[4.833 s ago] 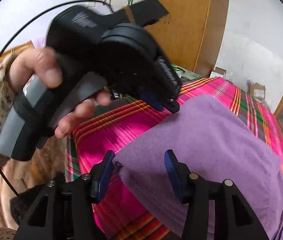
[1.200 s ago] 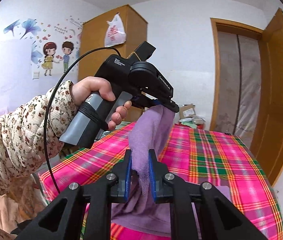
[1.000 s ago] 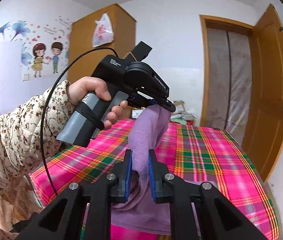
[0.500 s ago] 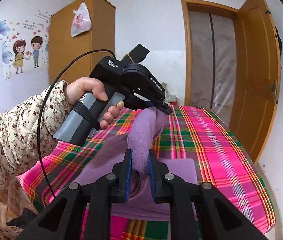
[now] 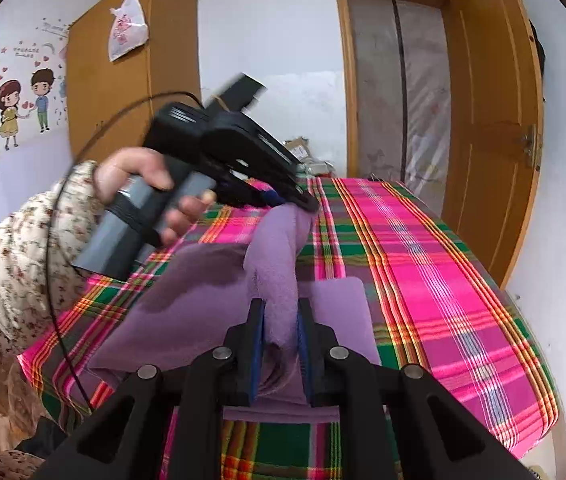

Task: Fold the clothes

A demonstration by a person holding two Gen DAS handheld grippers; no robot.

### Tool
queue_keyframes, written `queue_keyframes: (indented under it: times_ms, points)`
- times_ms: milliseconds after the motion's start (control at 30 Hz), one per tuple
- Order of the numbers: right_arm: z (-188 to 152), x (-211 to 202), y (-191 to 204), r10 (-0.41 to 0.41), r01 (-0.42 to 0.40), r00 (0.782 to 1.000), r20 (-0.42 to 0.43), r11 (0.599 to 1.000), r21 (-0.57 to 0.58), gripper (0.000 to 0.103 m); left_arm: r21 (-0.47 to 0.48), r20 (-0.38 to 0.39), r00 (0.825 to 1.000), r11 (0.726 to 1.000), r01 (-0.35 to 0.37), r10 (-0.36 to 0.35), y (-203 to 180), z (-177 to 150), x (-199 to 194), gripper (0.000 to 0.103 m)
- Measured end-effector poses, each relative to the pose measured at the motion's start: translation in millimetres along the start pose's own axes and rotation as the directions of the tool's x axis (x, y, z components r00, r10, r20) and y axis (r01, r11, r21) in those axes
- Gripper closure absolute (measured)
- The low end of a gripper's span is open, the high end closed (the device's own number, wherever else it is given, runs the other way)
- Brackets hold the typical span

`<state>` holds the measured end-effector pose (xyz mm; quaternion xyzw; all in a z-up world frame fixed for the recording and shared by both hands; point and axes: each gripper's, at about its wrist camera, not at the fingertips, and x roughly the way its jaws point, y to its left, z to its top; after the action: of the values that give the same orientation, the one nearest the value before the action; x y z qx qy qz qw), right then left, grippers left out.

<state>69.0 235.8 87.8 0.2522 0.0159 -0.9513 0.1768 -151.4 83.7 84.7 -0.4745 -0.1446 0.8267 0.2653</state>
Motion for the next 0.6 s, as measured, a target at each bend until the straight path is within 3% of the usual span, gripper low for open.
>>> queue_keyframes:
  times_ms: [200, 400, 500, 600]
  points:
    - [-8, 6, -7, -0.001, 0.002, 0.999, -0.032, 0.999, 0.033, 0.087, -0.001, 0.054, 0.998, 1.0, 0.021, -0.021, 11, -7, -29, 0.084]
    - [-14, 10, -14, 0.007, -0.002, 0.998, -0.07, 0.998, 0.068, 0.086, -0.067, 0.098, 0.995, 0.998, -0.013, 0.019, 42, -33, -54, 0.084]
    - [-14, 13, -21, 0.055, -0.045, 0.993, -0.101, 0.994, 0.098, 0.085, -0.111, 0.114, 0.993, 0.993, -0.028, 0.041, 62, -51, -66, 0.084]
    - [-15, 16, -38, 0.224, -0.199, 0.967, -0.123, 0.962, 0.186, 0.081, -0.153, 0.143, 0.988, 0.988, -0.035, 0.057, 80, -70, -81, 0.084]
